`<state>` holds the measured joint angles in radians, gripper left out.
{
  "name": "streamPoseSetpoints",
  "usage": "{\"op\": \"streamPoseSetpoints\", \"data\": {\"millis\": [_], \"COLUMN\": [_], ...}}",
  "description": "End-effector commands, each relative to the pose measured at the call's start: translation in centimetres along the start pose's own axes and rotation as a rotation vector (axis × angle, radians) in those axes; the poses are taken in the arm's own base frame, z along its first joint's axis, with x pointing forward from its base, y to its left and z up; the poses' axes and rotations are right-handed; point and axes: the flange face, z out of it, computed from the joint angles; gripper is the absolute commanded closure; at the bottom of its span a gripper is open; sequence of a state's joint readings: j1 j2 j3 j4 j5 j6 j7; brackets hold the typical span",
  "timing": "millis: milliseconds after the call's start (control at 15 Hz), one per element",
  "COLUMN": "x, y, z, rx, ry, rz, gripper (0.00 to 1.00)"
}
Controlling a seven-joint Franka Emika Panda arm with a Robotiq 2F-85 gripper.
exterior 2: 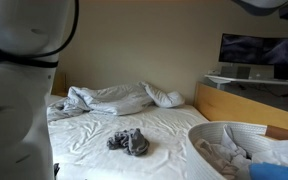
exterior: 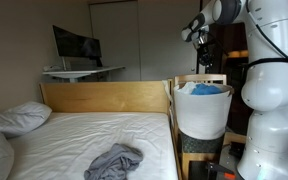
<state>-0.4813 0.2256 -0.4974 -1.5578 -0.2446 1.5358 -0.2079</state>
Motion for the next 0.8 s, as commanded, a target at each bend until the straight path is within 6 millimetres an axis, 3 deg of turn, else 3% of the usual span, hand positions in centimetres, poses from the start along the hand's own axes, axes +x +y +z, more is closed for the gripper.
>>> {"op": "streamPoseSetpoints", "data": {"millis": [0,133,467,733], "x": [-1.6,-1.6,-0.3,1.6], "y": [0.4,0.8,1.7,1.7], "z": [-3.4,-3.0,1.6,7.5], "rx": [0.103,0.126,0.132,0.133], "ry": [0.052,0.075,0.161,0.204], "rz": [-0.028,0.011,0.117,0.216], "gripper": [0.66,0.68,0.36,0.12]}}
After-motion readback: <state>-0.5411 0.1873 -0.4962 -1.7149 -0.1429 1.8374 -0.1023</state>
